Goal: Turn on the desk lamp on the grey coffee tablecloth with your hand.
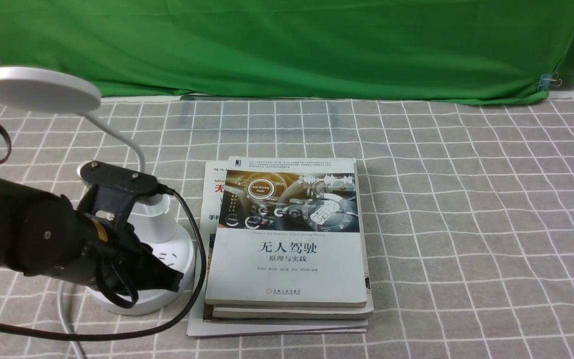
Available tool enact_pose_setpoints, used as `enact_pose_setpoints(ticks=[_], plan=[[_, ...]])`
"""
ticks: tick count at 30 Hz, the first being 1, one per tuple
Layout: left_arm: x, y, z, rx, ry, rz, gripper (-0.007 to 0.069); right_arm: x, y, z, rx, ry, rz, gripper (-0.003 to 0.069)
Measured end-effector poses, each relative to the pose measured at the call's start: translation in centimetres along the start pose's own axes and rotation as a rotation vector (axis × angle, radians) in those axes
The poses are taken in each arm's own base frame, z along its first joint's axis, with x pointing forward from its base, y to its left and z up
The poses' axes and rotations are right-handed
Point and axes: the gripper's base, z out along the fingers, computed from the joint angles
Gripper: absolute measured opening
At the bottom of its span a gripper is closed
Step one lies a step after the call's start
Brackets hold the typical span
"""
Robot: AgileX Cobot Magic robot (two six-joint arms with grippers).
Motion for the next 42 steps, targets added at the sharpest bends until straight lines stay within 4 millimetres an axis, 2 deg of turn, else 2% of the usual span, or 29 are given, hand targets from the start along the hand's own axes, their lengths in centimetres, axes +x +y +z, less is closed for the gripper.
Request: enact_pose_setpoints(ticks=[9,25,31,34,42], plan=[[0.1,0.0,0.7,0.000,0.015,-0.001,0.0016,0.0,0.0,0.0,0.000,0.000,0.000,0.0245],[0.0,0.0,0.6,0.000,0.007,-0.002,0.0017,0.0,0.0,0.0,0.000,0.000,0.000,0.0245],[0.0,0.0,-0.8,0.002,-0.001,-0.001,0.0017,0.0,0.0,0.0,0.000,0.000,0.000,0.0245],[0.2,-0.1,-2.2,0.005,-0.006,-0.005,0.0017,0.0,0.0,0.0,0.000,0.000,0.000,0.0245],[3.2,-0.7,-5.2,0.047,-0.040,-0.074,0.0017,0.0,0.0,0.0,0.000,0.000,0.000,0.0245]])
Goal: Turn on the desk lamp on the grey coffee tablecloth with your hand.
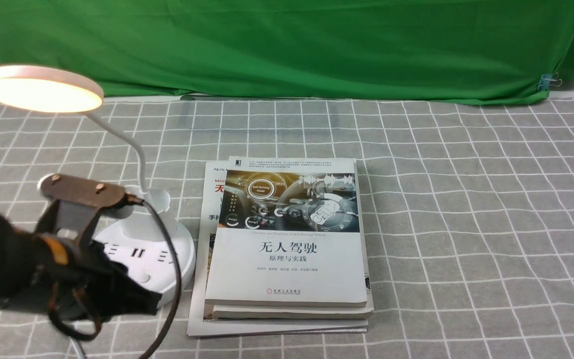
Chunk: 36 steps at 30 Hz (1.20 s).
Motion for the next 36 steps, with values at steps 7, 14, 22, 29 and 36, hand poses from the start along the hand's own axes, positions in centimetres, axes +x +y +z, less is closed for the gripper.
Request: enact_pose_setpoints(ticks=[7,14,22,29,36], plan=[[2.2,-0.4,-4.0,0.019,-0.157,-0.012,0.0017,0.0,0.0,0.0,0.000,0.000,0.000,0.0245],[3.5,-0.7,-9.8,0.024,-0.459,0.009,0.0019,0.0,0.0,0.0,0.000,0.000,0.000,0.0245],[4.5,-0.9,-12.1,0.032,-0.577,0.014,0.0019,0.0,0.0,0.0,0.000,0.000,0.000,0.0245],[4.4,-1.0,-12.3,0.045,-0.601,-0.002,0.0019,0.0,0.0,0.0,0.000,0.000,0.000,0.0245],[4.3,-1.0,-12.4,0.043,-0.622,-0.002,0.0019,0.0,0.0,0.0,0.000,0.000,0.000,0.0245]])
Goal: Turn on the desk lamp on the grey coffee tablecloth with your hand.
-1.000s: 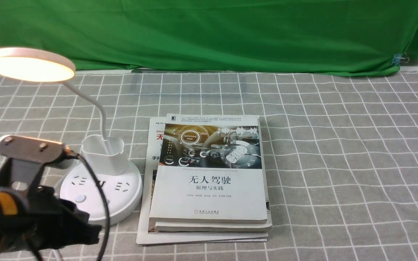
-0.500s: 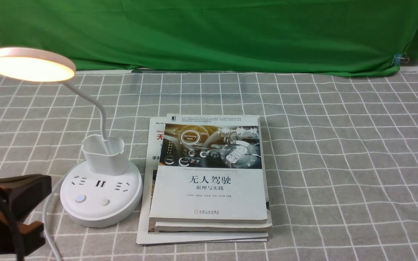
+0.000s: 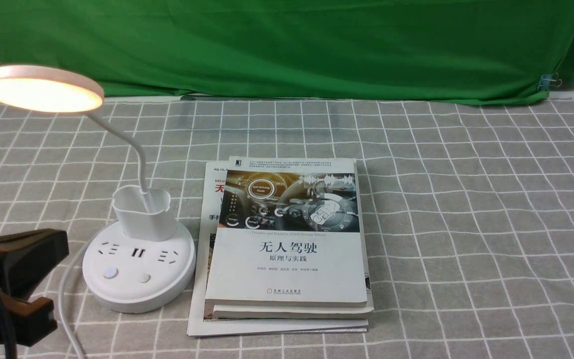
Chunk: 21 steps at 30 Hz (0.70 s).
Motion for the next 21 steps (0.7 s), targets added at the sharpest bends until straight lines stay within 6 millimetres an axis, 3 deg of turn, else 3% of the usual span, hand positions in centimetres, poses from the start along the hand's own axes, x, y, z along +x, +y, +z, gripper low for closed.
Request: enact_pose_setpoints(ticks=[10,21], plan=[[0.2,0.1,0.2,-0.007,-0.014,0.004,0.0019,0.0,0.0,0.0,0.000,0.000,0.000,0.0245],[2.2,1.0,0.3,-0.089,-0.157,0.164,0.0019,0.0,0.0,0.0,0.000,0.000,0.000,0.0245]])
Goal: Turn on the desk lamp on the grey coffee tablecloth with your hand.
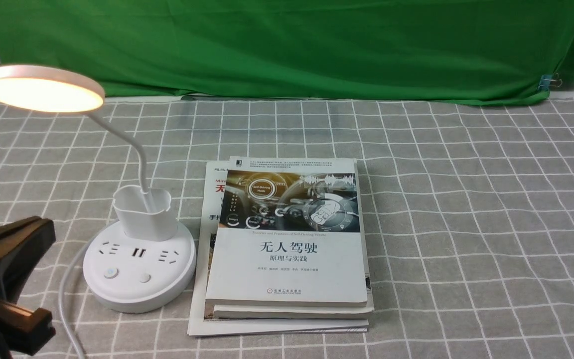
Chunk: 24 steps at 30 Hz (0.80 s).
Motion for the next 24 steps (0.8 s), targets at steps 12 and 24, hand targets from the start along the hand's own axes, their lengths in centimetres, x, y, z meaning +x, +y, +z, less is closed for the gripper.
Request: enact_pose_setpoints(ticks=[12,24], plan=[[4.3,1.8,-1.9,-0.276,-0.055,-0.046,0.0019,0.0,0.0,0.0,0.000,0.000,0.000,0.0245],[10.0,0.9,-2.4,-0.315,-0.029,-0.086,0.0019,0.0,0.0,0.0,0.000,0.000,0.000,0.0245]])
